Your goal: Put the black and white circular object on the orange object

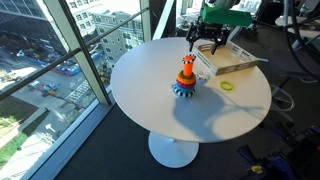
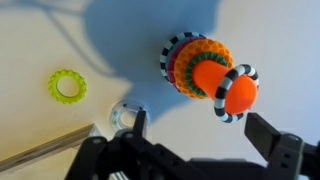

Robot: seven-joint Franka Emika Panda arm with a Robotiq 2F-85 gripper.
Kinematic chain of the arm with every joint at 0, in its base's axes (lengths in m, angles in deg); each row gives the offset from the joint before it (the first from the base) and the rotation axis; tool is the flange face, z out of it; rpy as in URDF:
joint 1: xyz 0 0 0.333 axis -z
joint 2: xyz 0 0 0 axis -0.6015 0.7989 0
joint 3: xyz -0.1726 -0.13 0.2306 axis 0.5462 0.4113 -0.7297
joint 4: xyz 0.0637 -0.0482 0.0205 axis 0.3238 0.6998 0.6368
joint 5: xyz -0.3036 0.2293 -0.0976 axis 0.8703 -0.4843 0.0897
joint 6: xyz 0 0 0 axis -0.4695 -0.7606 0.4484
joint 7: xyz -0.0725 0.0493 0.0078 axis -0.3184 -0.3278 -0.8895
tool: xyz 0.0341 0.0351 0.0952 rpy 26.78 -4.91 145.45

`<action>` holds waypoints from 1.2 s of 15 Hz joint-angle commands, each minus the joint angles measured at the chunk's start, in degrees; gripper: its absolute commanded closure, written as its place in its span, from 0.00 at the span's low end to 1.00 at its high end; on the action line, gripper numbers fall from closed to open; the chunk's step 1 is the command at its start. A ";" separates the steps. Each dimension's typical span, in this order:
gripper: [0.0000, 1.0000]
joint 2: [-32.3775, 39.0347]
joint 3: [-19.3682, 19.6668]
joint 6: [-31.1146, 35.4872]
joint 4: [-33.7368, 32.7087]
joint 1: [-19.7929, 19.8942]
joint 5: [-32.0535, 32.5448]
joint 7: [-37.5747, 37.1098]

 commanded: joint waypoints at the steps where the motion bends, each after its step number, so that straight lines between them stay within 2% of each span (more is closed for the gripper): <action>1: 0.00 -1.61 0.81 -0.97 0.99 -0.54 2.66 -2.82; 18: 0.00 -0.56 0.33 -5.03 1.53 0.05 1.90 -2.79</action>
